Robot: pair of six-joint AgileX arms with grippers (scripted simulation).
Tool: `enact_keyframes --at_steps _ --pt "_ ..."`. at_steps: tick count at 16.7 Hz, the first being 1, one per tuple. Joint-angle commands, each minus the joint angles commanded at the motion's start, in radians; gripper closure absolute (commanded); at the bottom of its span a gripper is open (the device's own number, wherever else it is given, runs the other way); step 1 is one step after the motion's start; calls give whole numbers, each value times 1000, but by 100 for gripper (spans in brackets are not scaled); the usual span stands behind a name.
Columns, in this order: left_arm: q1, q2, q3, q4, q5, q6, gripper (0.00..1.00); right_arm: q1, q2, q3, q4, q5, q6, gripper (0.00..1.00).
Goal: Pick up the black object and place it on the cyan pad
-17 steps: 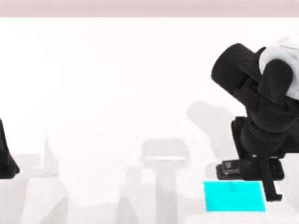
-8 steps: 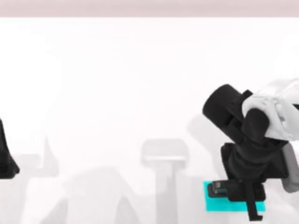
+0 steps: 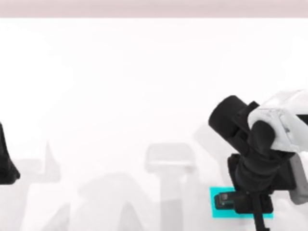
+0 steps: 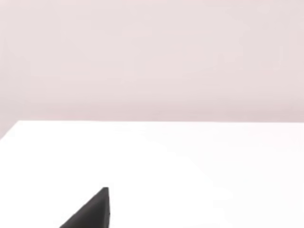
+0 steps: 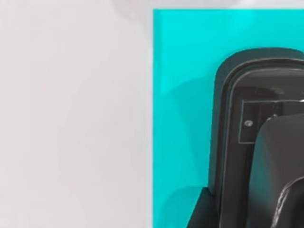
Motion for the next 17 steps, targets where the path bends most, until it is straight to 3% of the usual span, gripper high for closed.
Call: enact_keyframes --at_steps 11,17 --pt "0 0 0 0 0 0 0 0 0 0 0 0 0 2" --pt "0 0 0 0 0 0 0 0 0 0 0 0 0 0"
